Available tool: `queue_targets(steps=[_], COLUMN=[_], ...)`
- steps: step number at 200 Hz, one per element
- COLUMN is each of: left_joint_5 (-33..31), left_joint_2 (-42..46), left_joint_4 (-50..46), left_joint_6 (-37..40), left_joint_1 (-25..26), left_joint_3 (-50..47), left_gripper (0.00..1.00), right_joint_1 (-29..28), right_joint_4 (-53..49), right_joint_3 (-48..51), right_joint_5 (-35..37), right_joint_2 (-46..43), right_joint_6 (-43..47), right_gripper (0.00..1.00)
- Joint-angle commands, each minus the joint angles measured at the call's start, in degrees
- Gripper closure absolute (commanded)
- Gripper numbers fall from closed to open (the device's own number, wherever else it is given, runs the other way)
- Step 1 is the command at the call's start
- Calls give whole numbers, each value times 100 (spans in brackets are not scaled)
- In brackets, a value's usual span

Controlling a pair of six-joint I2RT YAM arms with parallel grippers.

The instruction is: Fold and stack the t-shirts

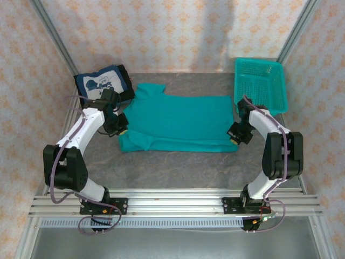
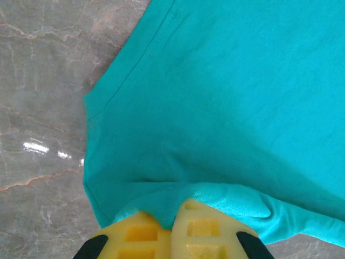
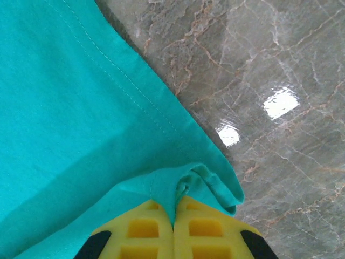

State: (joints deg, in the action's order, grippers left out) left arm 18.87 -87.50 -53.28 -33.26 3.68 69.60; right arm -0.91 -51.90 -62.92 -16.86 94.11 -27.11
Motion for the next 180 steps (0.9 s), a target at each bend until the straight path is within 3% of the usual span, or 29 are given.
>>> queue_targets(steps=[1,63,118,180], left_joint_5=[-277,-364,-305,-225], left_joint_2=[-138,-531,-843,-1071], left_joint_4=[70,194,413,548], left_joint_6=[174,227,171,84], left_joint_1=[-35,-35,-40,-52], left_joint_3=[227,319,347,531], left_gripper=[100,100,100,100], right_joint_1=[73,88,126,204], right_joint_4=[82,219,542,750], right_joint_3=[-225,-466,-605,-408], right_joint_5=[271,337,338,81], right_joint_2=[168,536,484,-55], right_joint_6=[72,75,-65,19], right_gripper=[99,95,70,64])
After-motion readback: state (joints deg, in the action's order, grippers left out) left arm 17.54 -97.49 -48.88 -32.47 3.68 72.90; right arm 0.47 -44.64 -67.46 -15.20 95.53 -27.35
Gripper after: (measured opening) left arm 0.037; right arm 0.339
